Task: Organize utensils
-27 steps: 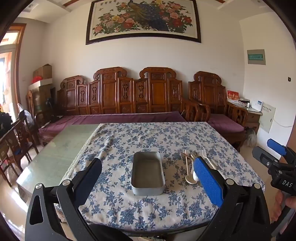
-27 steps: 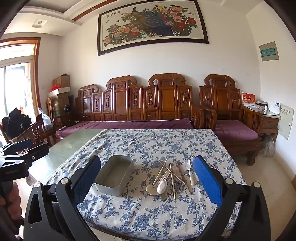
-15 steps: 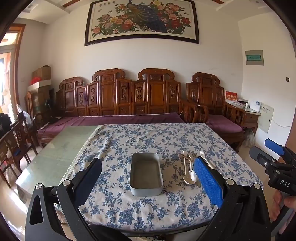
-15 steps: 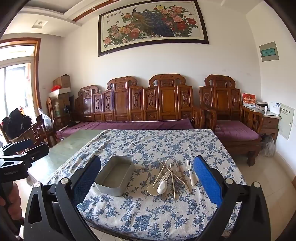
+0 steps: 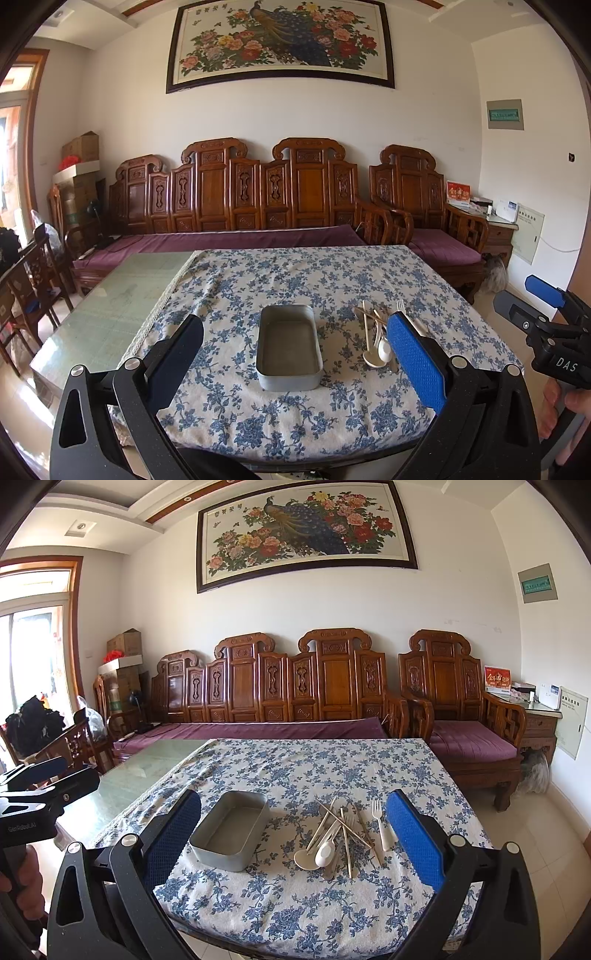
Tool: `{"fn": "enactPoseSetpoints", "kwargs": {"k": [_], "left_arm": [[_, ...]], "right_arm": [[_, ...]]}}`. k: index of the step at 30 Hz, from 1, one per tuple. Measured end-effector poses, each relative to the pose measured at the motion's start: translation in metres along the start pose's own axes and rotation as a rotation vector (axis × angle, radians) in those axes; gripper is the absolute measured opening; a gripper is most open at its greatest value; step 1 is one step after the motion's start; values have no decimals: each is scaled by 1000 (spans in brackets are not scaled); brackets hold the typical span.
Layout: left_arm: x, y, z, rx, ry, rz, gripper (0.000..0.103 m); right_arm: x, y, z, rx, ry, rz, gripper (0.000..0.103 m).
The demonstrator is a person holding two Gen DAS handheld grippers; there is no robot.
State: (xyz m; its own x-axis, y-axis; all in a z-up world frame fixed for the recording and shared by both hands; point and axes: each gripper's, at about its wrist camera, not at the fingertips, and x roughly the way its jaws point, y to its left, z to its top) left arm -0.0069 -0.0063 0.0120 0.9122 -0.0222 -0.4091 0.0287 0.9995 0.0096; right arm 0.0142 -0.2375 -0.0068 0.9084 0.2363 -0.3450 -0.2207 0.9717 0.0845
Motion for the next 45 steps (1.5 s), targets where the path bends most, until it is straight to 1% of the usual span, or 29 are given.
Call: {"fn": "enactPoseSetpoints", "kwargs": {"k": [32, 45], "left_arm": [[7, 2, -3, 1, 11, -1, 97], [3, 0, -3, 2, -4, -11, 97]], "right_arm": [[-2, -2, 0, 0, 1, 2, 101], [-2, -2, 0, -1, 1, 1, 101]]}}
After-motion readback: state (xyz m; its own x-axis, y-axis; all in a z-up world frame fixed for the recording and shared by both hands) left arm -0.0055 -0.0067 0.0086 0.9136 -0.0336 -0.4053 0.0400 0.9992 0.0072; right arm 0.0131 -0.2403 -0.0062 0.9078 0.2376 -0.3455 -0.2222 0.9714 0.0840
